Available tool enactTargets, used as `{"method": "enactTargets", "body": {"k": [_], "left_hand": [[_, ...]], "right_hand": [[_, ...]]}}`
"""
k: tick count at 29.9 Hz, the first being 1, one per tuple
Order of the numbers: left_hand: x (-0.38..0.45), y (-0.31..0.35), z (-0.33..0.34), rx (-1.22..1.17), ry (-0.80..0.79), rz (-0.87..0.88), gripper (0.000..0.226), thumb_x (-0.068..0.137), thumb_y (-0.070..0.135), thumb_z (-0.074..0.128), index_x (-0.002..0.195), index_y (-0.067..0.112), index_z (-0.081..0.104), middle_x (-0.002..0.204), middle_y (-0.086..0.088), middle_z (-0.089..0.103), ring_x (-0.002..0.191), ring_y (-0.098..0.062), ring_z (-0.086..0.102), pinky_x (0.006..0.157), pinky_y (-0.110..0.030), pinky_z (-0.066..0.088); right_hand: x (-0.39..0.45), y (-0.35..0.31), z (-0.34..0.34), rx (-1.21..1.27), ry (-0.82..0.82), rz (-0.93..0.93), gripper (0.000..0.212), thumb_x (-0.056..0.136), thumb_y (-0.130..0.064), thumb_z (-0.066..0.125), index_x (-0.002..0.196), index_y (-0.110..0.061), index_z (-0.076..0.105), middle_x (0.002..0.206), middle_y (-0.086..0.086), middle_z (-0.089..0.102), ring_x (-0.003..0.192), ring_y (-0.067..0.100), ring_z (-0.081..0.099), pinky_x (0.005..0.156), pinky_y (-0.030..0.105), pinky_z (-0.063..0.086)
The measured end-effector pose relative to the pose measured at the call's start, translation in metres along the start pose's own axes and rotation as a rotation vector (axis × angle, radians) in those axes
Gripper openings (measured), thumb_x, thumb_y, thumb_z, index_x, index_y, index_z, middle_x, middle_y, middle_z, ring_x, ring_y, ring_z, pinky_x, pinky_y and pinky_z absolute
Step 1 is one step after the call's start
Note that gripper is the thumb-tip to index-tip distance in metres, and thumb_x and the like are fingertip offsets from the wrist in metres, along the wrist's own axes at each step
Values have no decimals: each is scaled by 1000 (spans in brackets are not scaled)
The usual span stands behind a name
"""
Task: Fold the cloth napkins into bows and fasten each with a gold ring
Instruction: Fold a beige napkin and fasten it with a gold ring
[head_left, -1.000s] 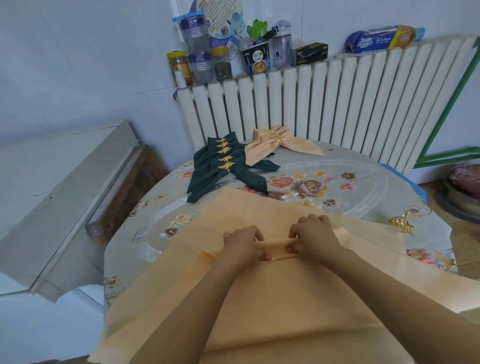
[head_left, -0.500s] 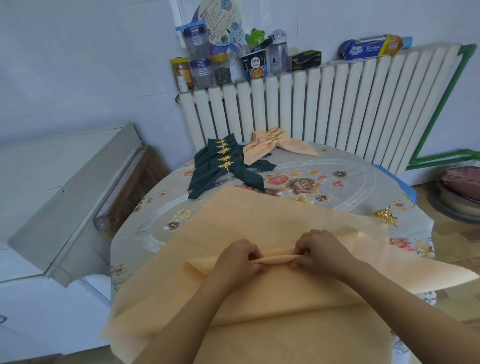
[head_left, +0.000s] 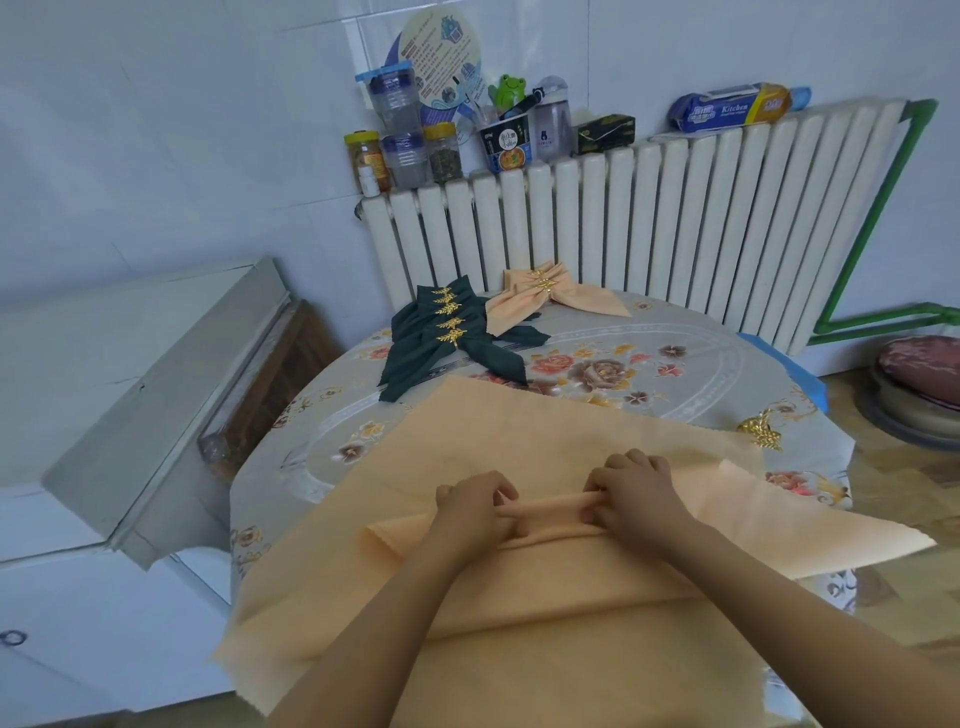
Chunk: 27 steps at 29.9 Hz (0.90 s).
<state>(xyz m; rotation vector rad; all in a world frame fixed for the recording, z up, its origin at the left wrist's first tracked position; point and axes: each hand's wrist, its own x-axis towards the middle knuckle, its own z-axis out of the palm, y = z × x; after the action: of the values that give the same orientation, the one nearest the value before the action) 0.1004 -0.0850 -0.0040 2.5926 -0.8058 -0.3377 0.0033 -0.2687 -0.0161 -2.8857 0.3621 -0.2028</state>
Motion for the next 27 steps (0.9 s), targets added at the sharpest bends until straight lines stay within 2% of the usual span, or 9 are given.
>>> {"method": "enactTargets", "body": {"k": [3, 6, 10, 14, 18, 21, 22, 24, 27], "left_hand": [[-7, 3, 0, 105, 82, 126, 13, 79, 32, 68, 89, 24, 66, 86, 8, 50, 95, -14, 50, 81, -27, 25], [-20, 1, 6, 36, 191, 202, 8, 80, 22, 66, 86, 18, 65, 88, 7, 47, 93, -15, 52, 72, -24, 33], [-39, -7, 13, -41, 132, 295, 11, 77, 20, 59, 87, 15, 61, 98, 0, 57, 94, -19, 56, 80, -33, 45], [-57, -8, 18, -23, -42, 310, 27, 79, 35, 57, 95, 13, 60, 114, -2, 58, 108, -17, 53, 94, -31, 40], [-63, -4, 23, -22, 4, 283, 47, 83, 45, 39, 94, 7, 64, 114, -7, 62, 108, -21, 55, 93, -27, 38], [-64, 3, 26, 40, 47, 276, 42, 85, 44, 44, 93, 8, 62, 106, -8, 63, 102, -23, 55, 89, -32, 41], [-64, 6, 27, 74, 48, 276, 37, 86, 39, 44, 98, 8, 60, 107, -8, 61, 104, -24, 54, 89, -34, 41], [-66, 11, 31, 132, 31, 288, 52, 85, 40, 32, 121, 9, 51, 126, -8, 53, 120, -24, 46, 99, -33, 35], [-68, 15, 37, 241, -41, 233, 62, 91, 37, 20, 149, 15, 20, 157, -1, 19, 144, -11, 14, 113, -28, 11]], "right_hand": [[-4, -2, 1, -6, 143, -81, 20, 71, -32, 76, 87, -23, 70, 92, -4, 61, 97, 22, 53, 88, 36, 28], [-16, 2, -2, 39, 231, -185, 27, 51, -24, 87, 66, -23, 65, 68, -8, 62, 71, 22, 61, 66, 32, 38], [-32, 6, -13, 76, 93, -231, 17, 82, -32, 66, 93, -18, 66, 94, -3, 67, 96, 17, 55, 77, 26, 37], [-49, 10, -12, 125, -115, -237, 24, 85, -45, 59, 96, -23, 59, 109, -5, 64, 101, 13, 55, 85, 28, 42], [-57, 10, -7, 203, -79, -176, 22, 93, -38, 51, 97, -19, 63, 110, -4, 66, 102, 14, 58, 86, 27, 42], [-59, 3, -1, 155, -8, -133, 15, 91, -27, 52, 103, -20, 59, 101, -4, 64, 99, 19, 58, 79, 26, 38], [-61, 0, 1, 149, 11, -127, 20, 90, -25, 50, 108, -21, 58, 103, -2, 63, 101, 20, 57, 82, 27, 38], [-63, -5, 8, 118, 25, -131, 42, 88, -31, 38, 126, -22, 54, 114, 0, 60, 110, 23, 53, 92, 32, 38], [-67, -6, 14, 64, 24, -144, 68, 80, -45, 14, 133, -26, 51, 133, 0, 52, 125, 21, 45, 105, 32, 28]]}}
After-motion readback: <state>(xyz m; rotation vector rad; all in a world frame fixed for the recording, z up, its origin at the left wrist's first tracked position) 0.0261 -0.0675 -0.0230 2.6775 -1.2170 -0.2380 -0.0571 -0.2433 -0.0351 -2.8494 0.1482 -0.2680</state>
